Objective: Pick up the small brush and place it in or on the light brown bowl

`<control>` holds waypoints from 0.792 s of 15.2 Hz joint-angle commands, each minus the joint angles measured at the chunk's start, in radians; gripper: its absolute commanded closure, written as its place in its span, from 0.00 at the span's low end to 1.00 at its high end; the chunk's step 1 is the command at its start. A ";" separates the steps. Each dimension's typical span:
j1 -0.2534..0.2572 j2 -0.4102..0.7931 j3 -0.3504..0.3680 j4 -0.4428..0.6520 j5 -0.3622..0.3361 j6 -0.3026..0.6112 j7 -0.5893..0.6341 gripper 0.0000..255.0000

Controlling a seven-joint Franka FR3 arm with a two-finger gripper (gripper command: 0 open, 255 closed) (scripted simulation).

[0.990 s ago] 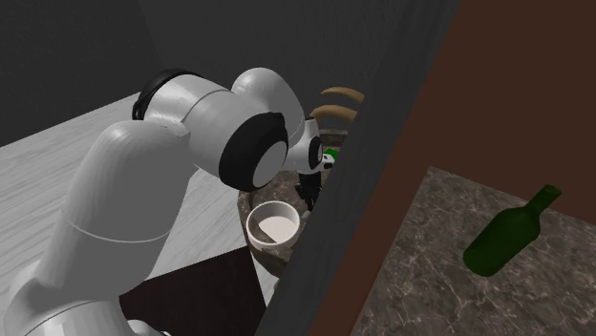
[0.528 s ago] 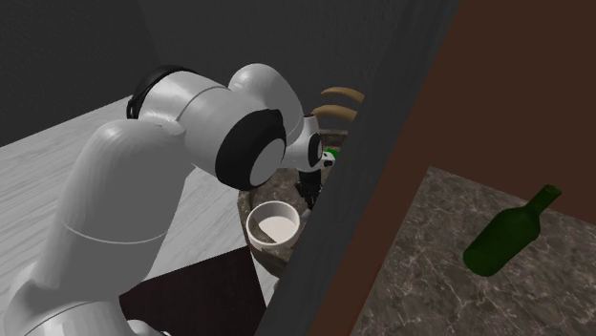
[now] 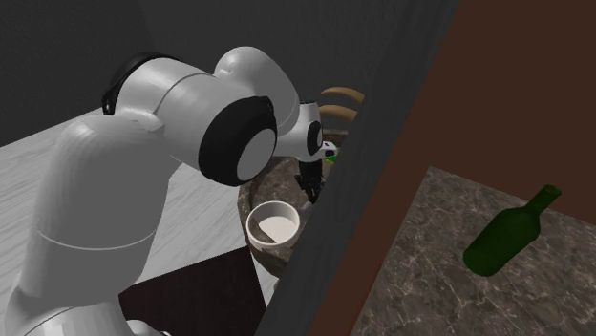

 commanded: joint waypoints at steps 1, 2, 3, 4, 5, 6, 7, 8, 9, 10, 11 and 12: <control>-0.004 -0.020 0.006 -0.003 0.009 -0.016 -0.008 1.00; -0.006 -0.029 0.009 -0.004 0.014 -0.024 -0.012 1.00; -0.008 -0.039 0.012 -0.005 0.019 -0.032 -0.016 1.00; -0.010 -0.049 0.015 -0.005 0.024 -0.041 -0.021 1.00; -0.012 -0.059 0.018 -0.006 0.028 -0.049 -0.025 1.00; -0.013 -0.068 0.021 -0.006 0.033 -0.057 -0.029 1.00; -0.015 -0.077 0.024 -0.006 0.038 -0.066 -0.034 1.00; -0.017 -0.087 0.027 -0.006 0.043 -0.074 -0.038 1.00; -0.019 -0.096 0.030 -0.005 0.048 -0.083 -0.043 1.00; -0.020 -0.105 0.032 -0.005 0.052 -0.092 -0.047 1.00; -0.022 -0.114 0.035 -0.004 0.057 -0.101 -0.051 1.00; -0.024 -0.122 0.037 -0.002 0.062 -0.110 -0.056 1.00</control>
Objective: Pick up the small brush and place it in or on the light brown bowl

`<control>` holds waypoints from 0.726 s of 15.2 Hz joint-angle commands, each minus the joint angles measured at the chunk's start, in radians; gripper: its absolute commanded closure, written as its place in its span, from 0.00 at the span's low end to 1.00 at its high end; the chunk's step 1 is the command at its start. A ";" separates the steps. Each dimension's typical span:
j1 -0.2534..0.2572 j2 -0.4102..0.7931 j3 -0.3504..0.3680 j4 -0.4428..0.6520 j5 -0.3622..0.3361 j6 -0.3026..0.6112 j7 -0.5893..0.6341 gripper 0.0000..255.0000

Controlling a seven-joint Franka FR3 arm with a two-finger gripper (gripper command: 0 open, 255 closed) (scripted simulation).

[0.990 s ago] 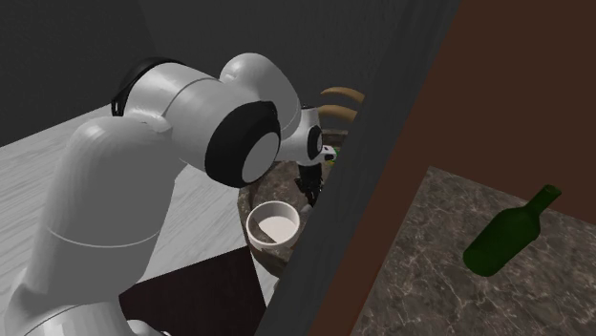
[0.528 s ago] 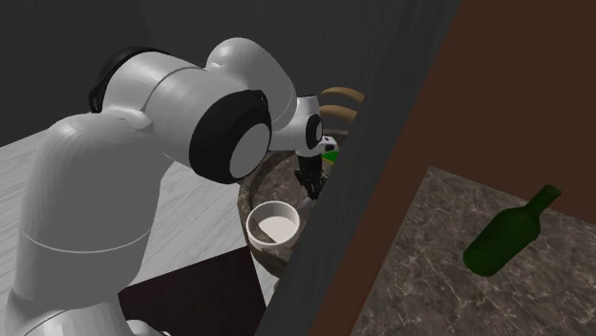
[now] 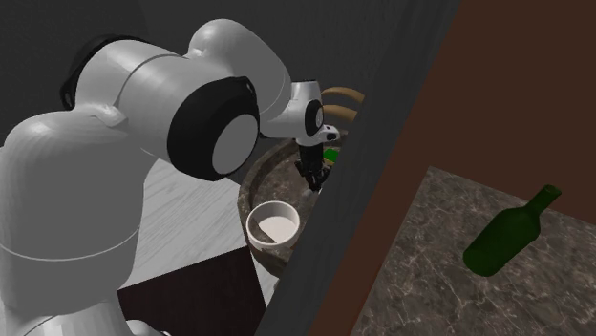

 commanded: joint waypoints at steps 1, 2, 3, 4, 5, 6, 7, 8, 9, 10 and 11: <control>-0.003 -0.018 0.005 0.002 0.010 -0.018 -0.009 1.00; -0.005 -0.027 0.008 0.003 0.015 -0.028 -0.013 1.00; -0.006 -0.035 0.010 0.005 0.019 -0.037 -0.018 1.00; -0.007 -0.043 0.012 0.007 0.024 -0.046 -0.022 1.00; -0.009 -0.051 0.014 0.010 0.028 -0.055 -0.026 1.00; -0.010 -0.059 0.016 0.012 0.033 -0.065 -0.031 1.00; -0.011 -0.067 0.018 0.015 0.037 -0.074 -0.035 1.00; -0.011 -0.069 0.019 0.015 0.038 -0.076 -0.036 1.00; -0.016 -0.104 0.026 -0.037 0.045 -0.059 -0.028 1.00; -0.020 -0.139 0.032 -0.087 0.053 -0.043 -0.021 1.00; -0.023 -0.174 0.039 -0.137 0.062 -0.028 -0.015 1.00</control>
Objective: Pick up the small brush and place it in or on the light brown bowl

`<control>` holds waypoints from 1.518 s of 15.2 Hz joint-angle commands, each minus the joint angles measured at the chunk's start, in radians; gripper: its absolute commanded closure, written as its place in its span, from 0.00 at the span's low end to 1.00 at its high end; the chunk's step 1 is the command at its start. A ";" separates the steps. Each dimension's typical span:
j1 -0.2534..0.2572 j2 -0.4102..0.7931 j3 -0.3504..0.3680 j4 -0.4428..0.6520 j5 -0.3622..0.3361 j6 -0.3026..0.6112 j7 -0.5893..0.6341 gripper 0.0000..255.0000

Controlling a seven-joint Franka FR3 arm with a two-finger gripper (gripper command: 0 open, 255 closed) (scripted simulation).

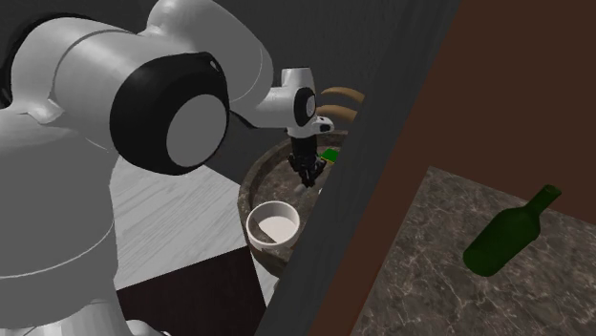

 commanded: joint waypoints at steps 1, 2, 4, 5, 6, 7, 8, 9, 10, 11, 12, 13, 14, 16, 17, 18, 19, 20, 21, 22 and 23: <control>-0.008 -0.072 0.013 -0.092 0.017 0.031 0.009 1.00; -0.010 -0.106 0.020 -0.138 0.027 0.045 0.013 1.00; -0.012 -0.175 0.034 -0.228 0.052 0.070 0.020 1.00; -0.012 -0.210 0.041 -0.271 0.065 0.082 0.022 1.00; -0.011 -0.245 0.048 -0.313 0.080 0.092 0.023 1.00; -0.009 -0.280 0.055 -0.355 0.097 0.102 0.024 1.00; -0.006 -0.316 0.062 -0.395 0.114 0.110 0.023 1.00; -0.002 -0.351 0.069 -0.435 0.133 0.118 0.022 1.00; 0.008 -0.416 0.081 -0.503 0.170 0.128 0.018 1.00; 0.009 -0.404 0.079 -0.507 0.161 0.141 0.027 1.00; 0.009 -0.392 0.078 -0.510 0.152 0.154 0.035 1.00; 0.008 -0.380 0.078 -0.513 0.143 0.167 0.044 1.00; 0.008 -0.368 0.078 -0.516 0.133 0.179 0.053 1.00; 0.006 -0.343 0.077 -0.520 0.112 0.204 0.071 1.00; 0.006 -0.330 0.076 -0.522 0.101 0.216 0.081 1.00; 0.006 -0.317 0.075 -0.524 0.089 0.228 0.091 1.00; 0.006 -0.303 0.073 -0.525 0.078 0.240 0.101 1.00; 0.006 -0.290 0.071 -0.526 0.065 0.252 0.112 1.00; 0.006 -0.276 0.069 -0.527 0.053 0.263 0.122 1.00; 0.007 -0.262 0.067 -0.528 0.040 0.275 0.133 1.00; 0.008 -0.248 0.064 -0.528 0.027 0.286 0.144 1.00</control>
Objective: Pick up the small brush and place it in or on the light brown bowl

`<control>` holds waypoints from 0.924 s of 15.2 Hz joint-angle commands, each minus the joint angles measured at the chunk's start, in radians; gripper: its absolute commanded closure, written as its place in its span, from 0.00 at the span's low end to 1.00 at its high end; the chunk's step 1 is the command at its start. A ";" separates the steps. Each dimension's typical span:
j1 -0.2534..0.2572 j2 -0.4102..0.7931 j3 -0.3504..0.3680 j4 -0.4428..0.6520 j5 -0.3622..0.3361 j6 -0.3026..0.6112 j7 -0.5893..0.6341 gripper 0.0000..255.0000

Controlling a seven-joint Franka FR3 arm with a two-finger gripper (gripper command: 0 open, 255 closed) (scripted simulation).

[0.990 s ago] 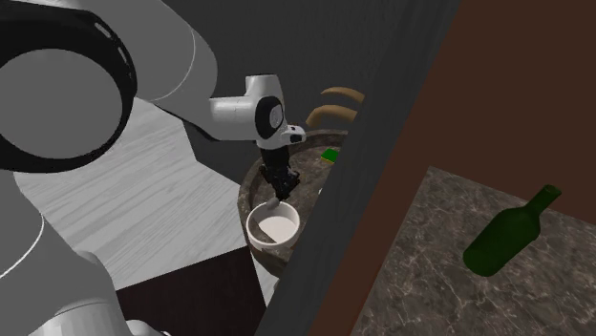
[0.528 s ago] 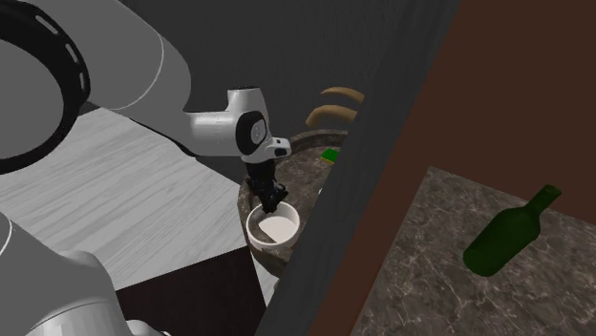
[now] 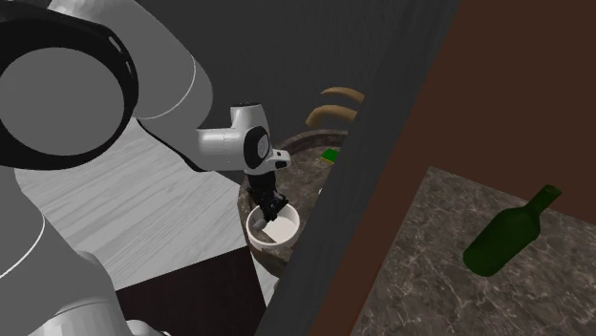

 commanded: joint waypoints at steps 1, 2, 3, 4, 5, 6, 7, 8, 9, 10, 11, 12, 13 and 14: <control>0.001 0.029 -0.006 -0.001 -0.028 0.024 0.023 1.00; 0.003 0.043 -0.010 0.000 -0.042 0.034 0.034 1.00; 0.003 0.047 -0.011 0.000 -0.045 0.037 0.038 1.00; 0.003 0.047 -0.011 0.000 -0.045 0.038 0.037 1.00; 0.003 0.047 -0.011 0.000 -0.045 0.037 0.038 1.00; 0.003 0.047 -0.011 0.000 -0.045 0.037 0.038 1.00; 0.003 0.047 -0.011 0.000 -0.045 0.037 0.038 1.00; 0.003 0.047 -0.011 0.000 -0.045 0.037 0.038 1.00; 0.003 0.047 -0.011 0.000 -0.045 0.037 0.038 1.00; 0.003 0.047 -0.011 0.000 -0.045 0.037 0.038 1.00; 0.003 0.047 -0.011 0.000 -0.045 0.037 0.038 0.00; 0.003 0.047 -0.011 0.000 -0.045 0.037 0.038 0.00; 0.003 0.047 -0.011 0.000 -0.045 0.037 0.038 0.00; 0.003 0.047 -0.011 0.000 -0.045 0.037 0.038 0.00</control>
